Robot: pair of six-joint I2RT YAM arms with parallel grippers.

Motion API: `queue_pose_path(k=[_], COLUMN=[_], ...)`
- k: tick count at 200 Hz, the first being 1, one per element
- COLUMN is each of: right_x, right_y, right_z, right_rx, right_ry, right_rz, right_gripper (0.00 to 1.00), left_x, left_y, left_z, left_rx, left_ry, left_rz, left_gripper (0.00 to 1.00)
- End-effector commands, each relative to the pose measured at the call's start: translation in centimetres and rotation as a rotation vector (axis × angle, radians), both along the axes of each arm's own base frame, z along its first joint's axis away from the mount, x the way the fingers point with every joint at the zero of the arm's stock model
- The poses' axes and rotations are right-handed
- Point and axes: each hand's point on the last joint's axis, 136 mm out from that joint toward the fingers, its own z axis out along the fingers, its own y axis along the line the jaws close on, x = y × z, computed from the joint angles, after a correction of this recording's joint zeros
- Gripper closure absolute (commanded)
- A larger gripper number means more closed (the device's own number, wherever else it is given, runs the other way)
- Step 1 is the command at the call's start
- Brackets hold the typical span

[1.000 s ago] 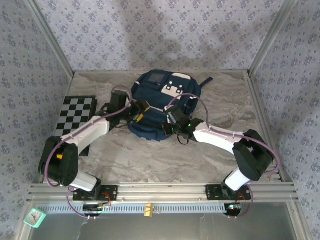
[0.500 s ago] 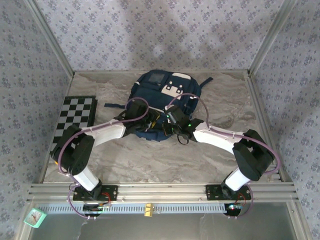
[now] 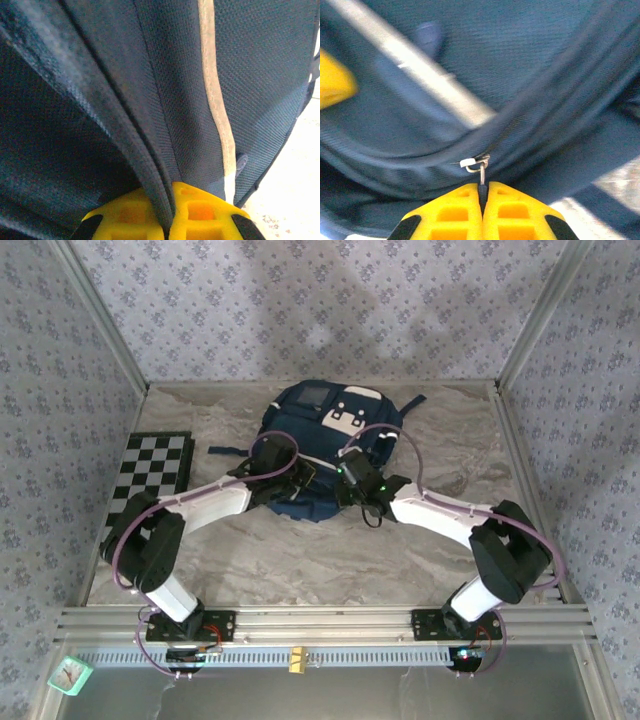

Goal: Pack the student bag

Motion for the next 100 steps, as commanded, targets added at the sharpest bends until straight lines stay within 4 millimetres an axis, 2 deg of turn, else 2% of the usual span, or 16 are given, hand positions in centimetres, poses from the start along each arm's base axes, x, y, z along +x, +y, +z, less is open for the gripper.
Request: queue_pose_path(k=[1,35,50,66,75,81,100], right_x=[1.8,4.5,5.2,5.0,4.6,4.3,3.3], right_y=[-5.8,-7.7,-7.2,-6.4,-5.9,-5.7,-6.2], right_z=[1.5,2.2,2.6,3.2,3.7,4.2,6.1], right_rx=[-0.107,-0.083,-0.058,-0.033,0.01,0.032,0.075], right_ry=[-0.057,-0.063,-0.075,-0.08,-0.078,-0.084,-0.122], right_rz=[-0.155,-0.206,-0.173,-0.138,-0.108,-0.092,-0.088], right_gripper=[1.0,1.0,1.0,1.0,0.92,0.84,0.57], left_x=[0.6,0.1,0.1,0.4,0.5,0.6,0.5], left_y=[3.8,3.3,3.0,2.7,2.3,2.0,1.4], left_z=[0.9,1.9,2.1,2.4,2.7,3.0,4.1], left_rx=[0.073,0.061,0.054,0.043,0.031,0.025,0.019], left_ry=[-0.046,-0.07,-0.075,-0.076,-0.084,-0.093,-0.138], left_rz=[0.063,-0.015,-0.036,-0.067,-0.088,-0.105,-0.172], left_gripper=[1.0,1.0,1.0,1.0,1.0,0.95,0.63])
